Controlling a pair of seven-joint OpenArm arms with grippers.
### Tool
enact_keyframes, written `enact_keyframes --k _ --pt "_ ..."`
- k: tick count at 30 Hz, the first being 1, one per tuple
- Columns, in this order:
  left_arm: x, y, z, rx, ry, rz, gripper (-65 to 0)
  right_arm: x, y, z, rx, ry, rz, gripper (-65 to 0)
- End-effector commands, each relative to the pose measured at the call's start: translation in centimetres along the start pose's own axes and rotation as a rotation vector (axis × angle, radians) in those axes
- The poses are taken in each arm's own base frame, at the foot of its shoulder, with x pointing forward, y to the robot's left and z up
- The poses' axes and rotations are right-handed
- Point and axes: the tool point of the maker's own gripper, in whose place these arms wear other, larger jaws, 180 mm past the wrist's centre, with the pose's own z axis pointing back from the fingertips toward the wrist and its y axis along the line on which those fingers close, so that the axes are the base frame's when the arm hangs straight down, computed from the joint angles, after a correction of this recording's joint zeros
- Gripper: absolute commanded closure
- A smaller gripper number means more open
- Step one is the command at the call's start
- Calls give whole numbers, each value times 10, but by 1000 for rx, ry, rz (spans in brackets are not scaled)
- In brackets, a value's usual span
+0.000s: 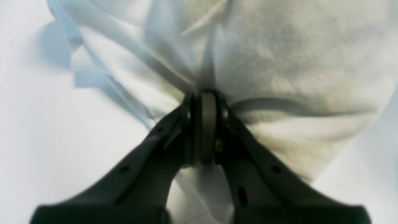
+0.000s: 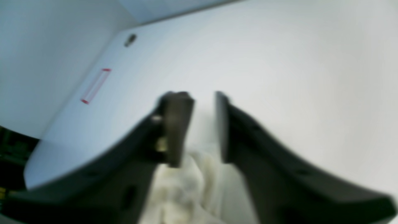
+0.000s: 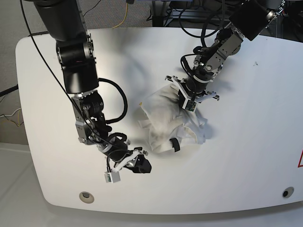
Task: Fold the T-shirt properly
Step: 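Press the bundle down with both grippers, pulling the right gripper back, then open the right gripper and lift it off the shirt bundle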
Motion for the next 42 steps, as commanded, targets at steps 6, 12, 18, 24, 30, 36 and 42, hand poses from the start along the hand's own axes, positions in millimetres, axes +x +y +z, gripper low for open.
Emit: enact_keyframes --k 6,12,18,24,30,36,42 --pt "-99 -1 20 -18 441 43 -25 27 19 25 49 -12 100 -322" --pt "-91 3 16 -13 425 39 -25 29 24 45 47 26 131 -272" --pt "-88 7 15 -6 419 34 -25 13 28 52 52 63 134 -263" --pt "-86 9 14 -2 416 32 -25 -13 25 55 47 98 99 -263" --pt "-92 20 17 16 441 12 -25 -29 33 50 62 123 92 -263" --pt "-94 26 18 46 445 -97 -25 -41 46 38 61 148 126 -262" --pt "-97 23 20 53 440 -201 -25 -48 56 29 57 161 161 -232"
